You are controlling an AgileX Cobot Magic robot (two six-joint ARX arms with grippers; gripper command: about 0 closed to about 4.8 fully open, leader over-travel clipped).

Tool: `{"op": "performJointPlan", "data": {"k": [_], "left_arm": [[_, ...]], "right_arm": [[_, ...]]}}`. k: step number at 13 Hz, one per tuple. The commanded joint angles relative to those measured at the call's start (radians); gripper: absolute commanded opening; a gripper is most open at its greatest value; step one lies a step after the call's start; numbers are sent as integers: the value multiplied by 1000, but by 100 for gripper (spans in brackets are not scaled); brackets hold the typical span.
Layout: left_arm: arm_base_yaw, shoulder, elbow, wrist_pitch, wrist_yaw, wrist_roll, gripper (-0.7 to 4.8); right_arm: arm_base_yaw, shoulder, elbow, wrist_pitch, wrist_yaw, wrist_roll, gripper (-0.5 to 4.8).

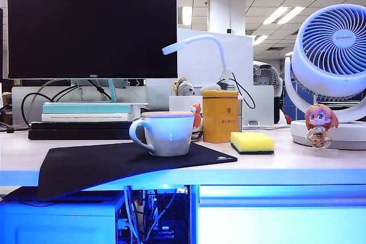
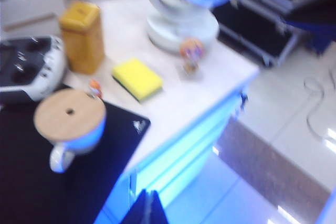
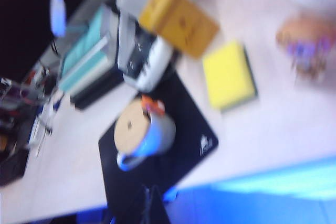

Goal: Open the drawer, place the cleaning sponge inside, then close the drawer.

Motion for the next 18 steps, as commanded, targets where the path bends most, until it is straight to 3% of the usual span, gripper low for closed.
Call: {"op": "performJointPlan", "data": {"k": [1,3,5,7,8,13,14,16,18], "left_arm": [[-24,3,6,4,-8,-8,-6],[-23,3,6,5,-13,-4,-6],[-23,3,6,4,-9,-4,-6],[-23,3,6,4,-9,-4,-6],[-23,3,6,4,-9,-4,-6],[-23,3,6,4,-9,-4,-6],[-23,3,6,4,-9,-4,-6],[-23,3,6,3,-1,-4,-6],[-23,3,6,3,-1,-4,-6]], "right_arm": [[-6,-1,-105,57,-101,70,-1],[-25,-2,-239,205,-212,161,-2],[-76,-2,-426,494,-341,246,-1],[-124,-2,-542,664,-369,276,-1],[-199,-2,-620,779,-365,302,-1],[-349,-2,-703,927,-357,206,-1],[-352,-3,-703,918,-315,215,-2],[-351,-3,-702,934,-328,360,-1],[-351,-3,-703,1028,-387,318,-1]]}}
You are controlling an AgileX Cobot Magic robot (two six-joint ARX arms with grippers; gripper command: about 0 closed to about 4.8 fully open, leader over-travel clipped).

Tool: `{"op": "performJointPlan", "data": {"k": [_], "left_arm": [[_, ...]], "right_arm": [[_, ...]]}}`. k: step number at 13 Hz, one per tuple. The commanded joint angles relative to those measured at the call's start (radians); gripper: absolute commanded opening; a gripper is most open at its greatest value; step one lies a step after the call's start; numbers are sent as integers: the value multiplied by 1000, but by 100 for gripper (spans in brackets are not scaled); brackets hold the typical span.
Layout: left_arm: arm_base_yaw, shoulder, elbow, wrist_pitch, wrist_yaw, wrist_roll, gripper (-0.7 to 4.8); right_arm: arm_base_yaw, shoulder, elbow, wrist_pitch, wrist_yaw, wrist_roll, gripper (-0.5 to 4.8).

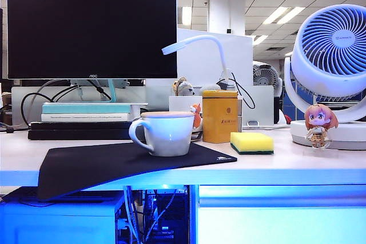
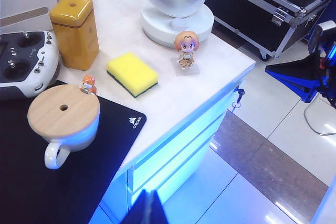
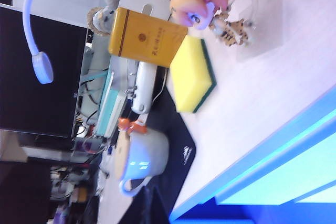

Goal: Open the drawer, place the cleaning sponge inside, then close the drawer.

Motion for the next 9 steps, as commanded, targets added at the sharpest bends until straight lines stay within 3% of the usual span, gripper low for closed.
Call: {"op": "performJointPlan", "data": {"k": [1,4,5,6,8,9], "left_arm": [[-1,-1,6,13,5,1,-6],[-1,-1,6,13,5,1,-6],[-1,-1,6,13,5,1,-6],[-1,-1,5,13,5,1,-6],[-1,0,5,13,5,1,-6],[-1,0,5,12,5,1,-6]], "right_arm": [[0,-3,2,155,-58,-35,-1],[-3,1,-11,97,-57,-72,2],[-7,8,-25,41,-33,-76,117],[-33,24,-41,19,-26,-76,186],[-111,59,-51,20,-37,-97,186],[-181,81,-51,19,-61,-124,227]]}}
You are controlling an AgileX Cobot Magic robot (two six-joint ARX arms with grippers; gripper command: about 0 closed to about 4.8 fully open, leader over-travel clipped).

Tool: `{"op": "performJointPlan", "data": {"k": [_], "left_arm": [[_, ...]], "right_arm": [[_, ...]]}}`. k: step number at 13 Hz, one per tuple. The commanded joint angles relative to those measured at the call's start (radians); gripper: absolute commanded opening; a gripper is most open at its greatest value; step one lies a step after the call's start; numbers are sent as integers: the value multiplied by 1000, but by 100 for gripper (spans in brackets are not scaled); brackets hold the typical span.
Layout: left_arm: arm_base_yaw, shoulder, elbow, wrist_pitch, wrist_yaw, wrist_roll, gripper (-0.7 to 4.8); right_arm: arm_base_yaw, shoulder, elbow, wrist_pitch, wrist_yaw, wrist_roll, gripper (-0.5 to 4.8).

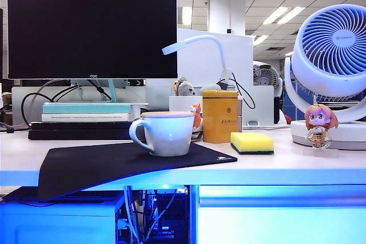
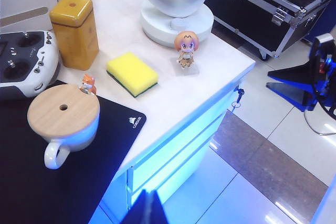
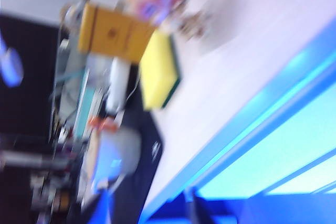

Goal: Open the drawer, place the cleaning sponge inside, then close the drawer.

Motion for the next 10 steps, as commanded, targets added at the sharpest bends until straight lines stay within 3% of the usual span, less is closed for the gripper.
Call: {"op": "performJointPlan", "data": {"k": [1,2,3,5,6,8,10], "left_arm": [[-1,0,4,12,4,1,-6],[-1,0,4,12,5,1,-6],[-1,0,4,11,5,1,-6],[-1,0,4,9,5,1,-6],[-1,0,4,8,5,1,-6],[-1,0,4,-6,8,1,-6],[-1,0,4,-28,8,1,-6]], "right_arm": [[-132,53,0,18,-43,-61,358],[-145,68,0,18,-37,-62,458],[-145,78,0,18,-47,-63,479],[-145,121,0,53,-119,-99,479],[-145,213,0,150,-234,-87,479],[-146,389,0,335,-253,-27,479],[-146,535,0,504,-190,-4,479]]}}
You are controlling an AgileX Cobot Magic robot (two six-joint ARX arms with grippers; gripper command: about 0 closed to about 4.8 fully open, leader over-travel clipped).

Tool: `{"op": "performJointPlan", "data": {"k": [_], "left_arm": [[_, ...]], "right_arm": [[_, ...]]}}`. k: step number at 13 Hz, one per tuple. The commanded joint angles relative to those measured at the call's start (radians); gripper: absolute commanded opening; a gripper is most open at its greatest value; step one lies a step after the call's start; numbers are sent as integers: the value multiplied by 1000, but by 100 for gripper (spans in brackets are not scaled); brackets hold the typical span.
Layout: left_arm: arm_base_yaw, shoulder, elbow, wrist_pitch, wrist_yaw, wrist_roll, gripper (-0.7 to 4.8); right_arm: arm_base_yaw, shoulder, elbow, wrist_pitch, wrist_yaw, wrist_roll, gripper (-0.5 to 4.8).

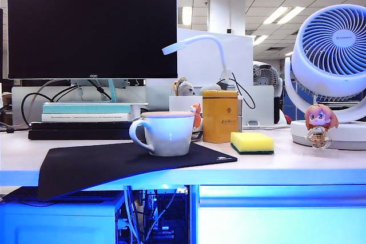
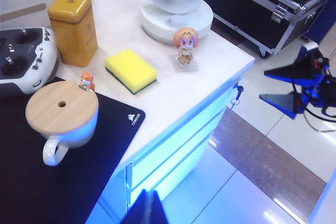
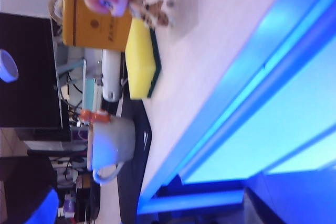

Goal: Open the drawer, place the cleaning sponge inside, then close the drawer.

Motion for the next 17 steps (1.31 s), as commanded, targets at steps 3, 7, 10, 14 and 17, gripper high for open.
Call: {"op": "performJointPlan", "data": {"k": [3,7,10,14,17], "left_arm": [[-1,0,3,-21,4,1,-6],[-1,0,3,-24,4,1,-6],[-1,0,3,-24,4,1,-6],[-1,0,3,-32,4,1,-6],[-1,0,3,-37,4,1,-6]], "right_arm": [[-2,141,2,167,122,44,479],[-37,143,4,237,23,-70,479],[-76,158,4,238,8,-67,479],[-74,158,3,350,16,-43,479],[-73,158,3,270,83,-18,479]]}}
